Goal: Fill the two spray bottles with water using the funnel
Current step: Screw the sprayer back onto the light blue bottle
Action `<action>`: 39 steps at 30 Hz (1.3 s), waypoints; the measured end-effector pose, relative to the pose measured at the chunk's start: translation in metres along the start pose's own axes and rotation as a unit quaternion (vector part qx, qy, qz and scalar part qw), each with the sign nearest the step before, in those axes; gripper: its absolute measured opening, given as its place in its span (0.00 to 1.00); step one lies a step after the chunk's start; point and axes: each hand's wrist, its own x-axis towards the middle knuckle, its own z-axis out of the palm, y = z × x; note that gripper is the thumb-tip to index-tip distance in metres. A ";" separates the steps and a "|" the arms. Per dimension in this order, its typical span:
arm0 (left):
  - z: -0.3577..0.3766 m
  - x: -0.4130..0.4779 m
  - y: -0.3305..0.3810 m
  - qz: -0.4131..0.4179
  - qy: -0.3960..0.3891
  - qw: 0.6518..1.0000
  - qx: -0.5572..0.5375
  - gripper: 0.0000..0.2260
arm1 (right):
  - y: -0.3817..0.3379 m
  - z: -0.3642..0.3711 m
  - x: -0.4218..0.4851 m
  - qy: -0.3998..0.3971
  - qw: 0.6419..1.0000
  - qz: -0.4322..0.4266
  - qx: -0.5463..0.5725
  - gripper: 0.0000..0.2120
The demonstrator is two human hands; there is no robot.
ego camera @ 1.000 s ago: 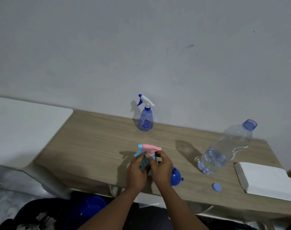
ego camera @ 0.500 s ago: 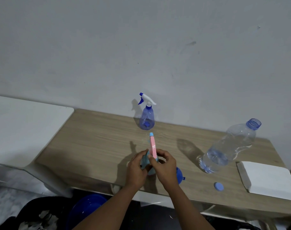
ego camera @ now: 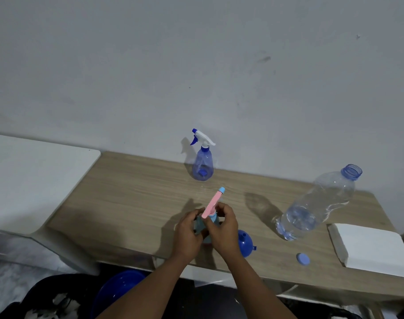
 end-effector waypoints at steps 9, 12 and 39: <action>0.000 0.002 -0.001 0.004 0.006 1.000 -0.008 0.18 | -0.014 0.010 0.000 0.069 0.997 0.033 0.019 0.13; 0.004 0.001 0.003 -0.005 0.026 0.999 -0.030 0.17 | -0.012 0.013 -0.003 0.088 0.995 0.041 0.040 0.12; -0.031 -0.005 -0.059 -0.138 -0.246 0.847 0.450 0.46 | -0.034 -0.094 0.015 -0.043 0.988 0.125 -0.085 0.29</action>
